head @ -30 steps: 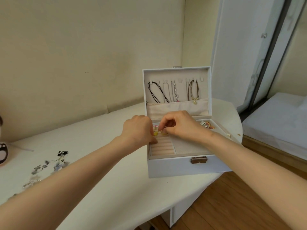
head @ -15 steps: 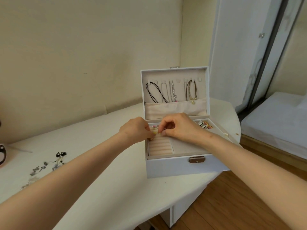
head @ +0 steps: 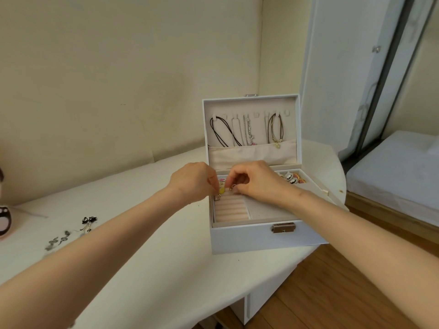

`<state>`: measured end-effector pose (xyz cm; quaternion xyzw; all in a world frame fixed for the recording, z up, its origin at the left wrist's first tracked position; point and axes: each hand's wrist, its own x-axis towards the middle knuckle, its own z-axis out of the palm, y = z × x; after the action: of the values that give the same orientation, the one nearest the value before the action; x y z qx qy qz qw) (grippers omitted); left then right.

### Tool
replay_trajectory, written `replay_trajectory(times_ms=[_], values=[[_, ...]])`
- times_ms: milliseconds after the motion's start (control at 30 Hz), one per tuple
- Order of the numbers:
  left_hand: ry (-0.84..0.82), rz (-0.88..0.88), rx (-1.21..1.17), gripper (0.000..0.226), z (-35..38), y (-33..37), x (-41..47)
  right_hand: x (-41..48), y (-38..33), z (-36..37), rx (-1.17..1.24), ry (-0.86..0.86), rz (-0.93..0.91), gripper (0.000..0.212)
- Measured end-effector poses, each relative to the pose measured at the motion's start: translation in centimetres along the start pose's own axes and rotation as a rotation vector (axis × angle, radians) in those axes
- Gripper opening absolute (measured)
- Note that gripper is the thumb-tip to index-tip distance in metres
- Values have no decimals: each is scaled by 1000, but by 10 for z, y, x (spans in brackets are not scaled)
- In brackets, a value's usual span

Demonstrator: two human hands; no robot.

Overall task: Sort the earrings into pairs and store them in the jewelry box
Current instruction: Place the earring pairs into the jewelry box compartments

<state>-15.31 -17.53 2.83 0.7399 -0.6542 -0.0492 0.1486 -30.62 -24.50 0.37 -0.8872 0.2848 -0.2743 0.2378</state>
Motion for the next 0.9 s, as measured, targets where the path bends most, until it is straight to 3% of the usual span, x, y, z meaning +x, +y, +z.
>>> replay_trajectory(times_ms=[300, 767, 900], values=[[-71, 18, 121, 9, 0, 10, 8, 2, -3, -3, -57, -46, -55, 22], [63, 20, 200, 24, 15, 7, 8, -1, -2, 9, -339, -61, -315, 21], [95, 17, 177, 19, 14, 7, 5, -3, -2, 12, -321, -51, -308, 23]])
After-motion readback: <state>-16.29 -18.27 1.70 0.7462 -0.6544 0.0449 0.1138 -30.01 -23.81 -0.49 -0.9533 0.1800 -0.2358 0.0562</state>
